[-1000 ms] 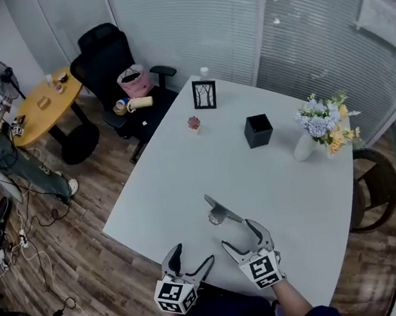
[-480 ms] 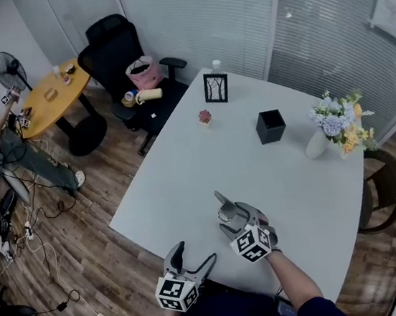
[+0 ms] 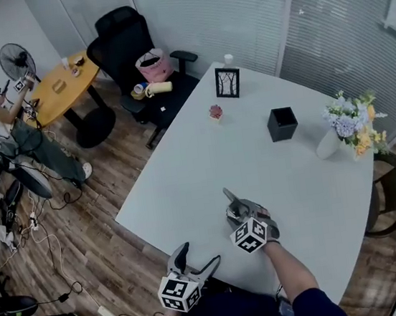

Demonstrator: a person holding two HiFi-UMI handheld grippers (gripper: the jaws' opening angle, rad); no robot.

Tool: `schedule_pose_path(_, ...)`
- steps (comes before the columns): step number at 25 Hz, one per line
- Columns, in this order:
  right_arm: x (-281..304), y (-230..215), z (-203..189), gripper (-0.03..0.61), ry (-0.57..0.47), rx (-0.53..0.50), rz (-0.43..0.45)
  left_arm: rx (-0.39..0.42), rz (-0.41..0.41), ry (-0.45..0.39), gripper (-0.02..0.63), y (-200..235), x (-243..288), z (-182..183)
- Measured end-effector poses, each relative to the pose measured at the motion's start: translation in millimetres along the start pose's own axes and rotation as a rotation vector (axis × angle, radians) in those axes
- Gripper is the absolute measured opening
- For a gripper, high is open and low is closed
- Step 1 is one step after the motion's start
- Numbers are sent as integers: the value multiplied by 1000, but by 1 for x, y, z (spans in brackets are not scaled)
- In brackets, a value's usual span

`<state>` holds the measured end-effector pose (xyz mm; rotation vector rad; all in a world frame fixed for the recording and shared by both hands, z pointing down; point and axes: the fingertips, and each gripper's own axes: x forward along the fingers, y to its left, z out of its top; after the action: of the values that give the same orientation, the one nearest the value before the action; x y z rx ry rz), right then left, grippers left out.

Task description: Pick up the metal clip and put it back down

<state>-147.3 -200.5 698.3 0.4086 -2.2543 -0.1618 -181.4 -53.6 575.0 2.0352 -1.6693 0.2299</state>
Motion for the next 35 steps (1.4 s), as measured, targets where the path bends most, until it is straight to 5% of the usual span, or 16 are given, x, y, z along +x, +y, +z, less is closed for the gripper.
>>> schedule_pose_path(12,9,-16,-4,120,35,-36,-103,-16,10,-22,430,10,0,6)
schedule_pose_path(35,-126,-14,89,104,-260,92,-153,26,-89,-62,430,9,7,13)
